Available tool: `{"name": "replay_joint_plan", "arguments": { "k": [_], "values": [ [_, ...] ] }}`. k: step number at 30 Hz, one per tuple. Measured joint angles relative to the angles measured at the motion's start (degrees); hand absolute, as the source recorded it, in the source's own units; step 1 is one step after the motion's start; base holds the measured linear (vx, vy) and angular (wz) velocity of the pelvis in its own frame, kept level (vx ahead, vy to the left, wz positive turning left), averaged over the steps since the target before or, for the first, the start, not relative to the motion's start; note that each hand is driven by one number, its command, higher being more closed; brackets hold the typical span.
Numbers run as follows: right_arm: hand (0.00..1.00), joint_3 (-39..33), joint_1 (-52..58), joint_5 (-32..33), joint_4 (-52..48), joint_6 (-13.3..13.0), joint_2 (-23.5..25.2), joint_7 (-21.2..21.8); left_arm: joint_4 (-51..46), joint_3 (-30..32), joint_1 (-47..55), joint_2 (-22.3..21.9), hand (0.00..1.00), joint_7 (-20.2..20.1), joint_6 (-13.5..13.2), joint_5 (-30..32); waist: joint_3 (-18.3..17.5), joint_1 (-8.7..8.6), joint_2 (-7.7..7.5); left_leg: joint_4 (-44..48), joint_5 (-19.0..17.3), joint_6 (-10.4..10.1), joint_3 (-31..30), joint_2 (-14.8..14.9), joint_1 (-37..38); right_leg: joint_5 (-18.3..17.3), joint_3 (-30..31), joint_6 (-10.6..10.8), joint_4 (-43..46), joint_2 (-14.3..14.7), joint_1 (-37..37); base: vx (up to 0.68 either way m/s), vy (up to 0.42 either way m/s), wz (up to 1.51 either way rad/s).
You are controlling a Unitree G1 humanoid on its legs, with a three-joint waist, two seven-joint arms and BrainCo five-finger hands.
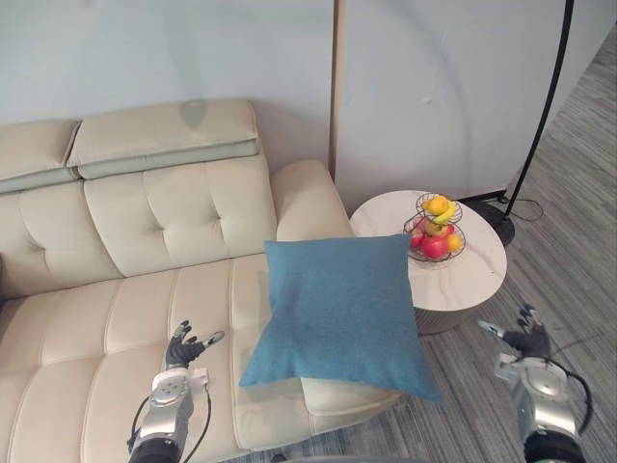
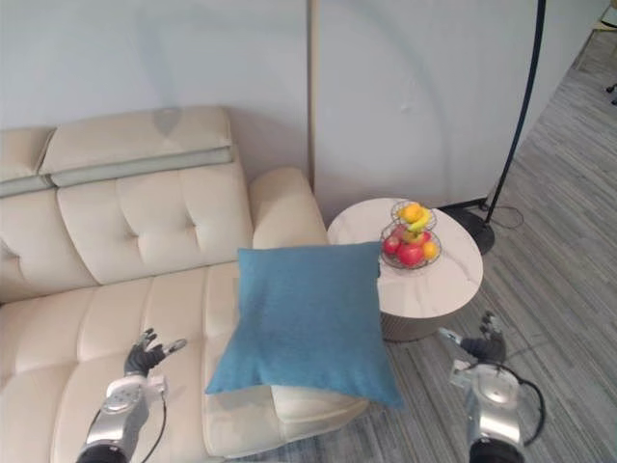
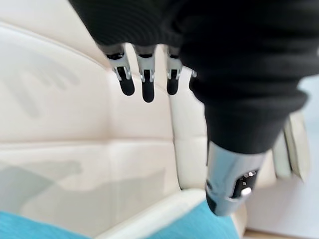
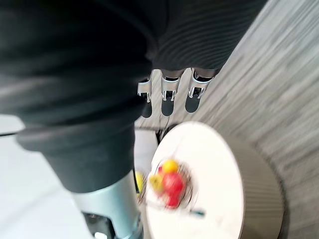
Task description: Pick up cushions and gather them together orderly.
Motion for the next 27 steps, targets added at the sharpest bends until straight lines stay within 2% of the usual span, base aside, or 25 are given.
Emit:
{"name": "replay_joint_plan", "arguments": {
  "k": [4,10,15,19,24,25,26,27],
  "values": [
    [0.0,4.51,-2.9,0.91,0.14,-0.04,0.39,0.47,0.04,-3.37,-2.98,-0.21,0.0,0.0,-0.13,0.01,0.94,-0.31,1.03,1.39,-0.33,0.28,-0.3,-0.3,-3.16,3.48,0.84,0.72,-3.56,-0.31,-1.08,-0.02,0.06,-0.05],
    [0.0,7.68,-4.73,2.26,3.11,0.05,3.18,0.5,0.55,-7.85,-5.34,-1.28,0.0,0.08,-0.05,0.08,3.98,-0.56,1.22,1.41,-0.29,0.34,-1.54,-1.42,-5.37,4.15,0.81,1.48,-4.3,-1.47,-2.71,-0.08,0.044,0.04],
    [0.0,11.94,-10.07,4.84,4.79,0.09,6.64,-0.29,4.8,-13.7,-12.36,-4.9,0.0,1.28,1.21,0.1,8.25,-0.43,1.58,1.64,2.7,1.29,-1.48,-1.95,-12.14,4.93,1.4,1.38,-1.75,-2.06,-10.56,-0.19,0.001,0.01],
    [0.0,14.39,-12.83,6.79,2.26,0.05,8.08,-1.66,4.8,-16.86,-17.38,-7.43,0.0,2.59,1.47,0.1,9.91,-0.15,1.44,3.63,3.5,0.81,-1.21,-1.56,-17.9,4.84,1.84,1.4,3.09,-1.88,-17.57,-0.2,-0.04,0.01],
    [0.0,17.66,-13.31,7.55,-5.02,-0.04,9.31,-4.12,4.8,-20.18,-22.94,-7.61,0.0,5.01,1.57,0.1,11.24,0.25,1.4,4.73,4.2,-0.33,0.36,-0.24,-21.96,4.44,1.62,0.82,7.43,-1.47,-23.29,-0.12,-0.06,-0.02],
    [1.0,18.26,-13.68,8.59,-5.94,-0.04,9.43,-4.68,4.8,-20.68,-23.92,-7.61,0.0,5.61,1.67,0.1,11.32,0.25,1.4,4.75,4.36,-0.54,0.58,0.05,-22.75,4.5,1.61,0.64,7.58,-1.22,-24.17,-0.08,-0.066,0.03],
    [1.0,18.64,-13.85,9.16,-7.0,-0.05,9.45,-5.04,4.79,-21.29,-24.75,-7.6,1.0,6.1,1.79,0.09,11.36,0.26,1.43,4.64,4.6,-0.76,1.11,0.39,-23.33,4.59,1.56,0.52,7.79,-1.09,-24.84,-0.04,-0.063,0.03],
    [1.0,19.05,-14.19,9.38,-7.76,-0.05,9.47,-5.37,4.76,-21.79,-25.57,-7.58,1.0,6.36,1.96,0.09,11.37,0.26,1.44,4.47,5.03,-0.9,2.02,0.95,-23.83,4.63,1.52,0.45,8.21,-0.96,-25.63,-0.03,-0.064,0.02]
  ]
}}
